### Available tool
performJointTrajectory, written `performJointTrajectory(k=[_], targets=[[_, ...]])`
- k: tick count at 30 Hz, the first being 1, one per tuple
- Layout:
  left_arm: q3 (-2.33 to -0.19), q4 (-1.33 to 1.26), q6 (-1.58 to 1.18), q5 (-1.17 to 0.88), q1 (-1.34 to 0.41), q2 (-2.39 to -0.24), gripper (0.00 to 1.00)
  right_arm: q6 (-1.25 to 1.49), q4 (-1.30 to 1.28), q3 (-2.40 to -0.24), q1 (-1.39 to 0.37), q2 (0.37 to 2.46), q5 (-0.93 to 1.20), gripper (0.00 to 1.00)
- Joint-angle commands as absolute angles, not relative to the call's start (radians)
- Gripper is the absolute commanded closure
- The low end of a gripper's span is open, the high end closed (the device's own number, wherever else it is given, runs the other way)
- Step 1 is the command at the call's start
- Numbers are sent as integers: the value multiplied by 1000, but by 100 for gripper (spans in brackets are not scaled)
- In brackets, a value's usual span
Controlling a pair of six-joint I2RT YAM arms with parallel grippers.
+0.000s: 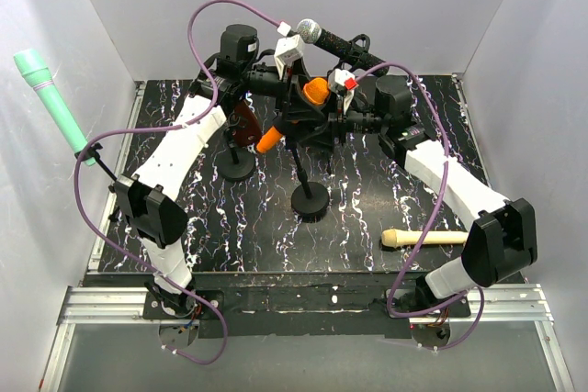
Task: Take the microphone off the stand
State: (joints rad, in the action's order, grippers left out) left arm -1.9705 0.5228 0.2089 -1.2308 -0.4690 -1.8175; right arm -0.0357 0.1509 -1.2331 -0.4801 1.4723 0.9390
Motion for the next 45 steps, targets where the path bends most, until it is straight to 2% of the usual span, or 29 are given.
performJointTrajectory(k=[1,4,8,10,13,15,17,18,24,25,27,29,30,31,39,45], targets=[[-1956,465,196,-1215,-451,-1741,100,-25,127,-1219,-486,1486,971,30],[-1947,453,186,-1215,-449,-1743,100,-8,144,-1232,-486,1502,988,23],[-1934,443,178,-1210,-449,-1735,100,-8,152,-1246,-492,1516,1002,22],[-1925,436,176,-1207,-448,-1733,100,23,167,-1246,-492,1520,999,27],[-1916,426,167,-1207,-445,-1729,100,43,192,-1250,-492,1529,1011,44],[-1914,423,166,-1206,-443,-1730,100,51,196,-1256,-492,1535,1029,62],[-1913,423,164,-1206,-443,-1727,100,42,190,-1259,-492,1537,1043,91],[-1913,423,166,-1204,-442,-1727,100,38,187,-1258,-492,1537,1036,99],[-1937,440,189,-1201,-439,-1730,100,32,184,-1227,-492,1519,1006,99],[-1937,443,190,-1204,-439,-1732,100,35,184,-1224,-491,1517,1002,98],[-1936,449,181,-1213,-436,-1730,100,38,187,-1224,-492,1503,988,67],[-1937,454,183,-1245,-422,-1735,100,35,181,-1235,-483,1488,979,44],[-1947,456,184,-1262,-414,-1741,100,26,167,-1245,-480,1482,979,25],[-1959,463,184,-1290,-407,-1750,100,9,138,-1256,-476,1479,988,20],[-1996,473,124,-1451,-391,-1801,100,-94,110,-1341,-472,1522,1066,15],[-1951,442,118,-1468,-390,-1787,100,24,221,-1393,-480,1580,1066,13]])
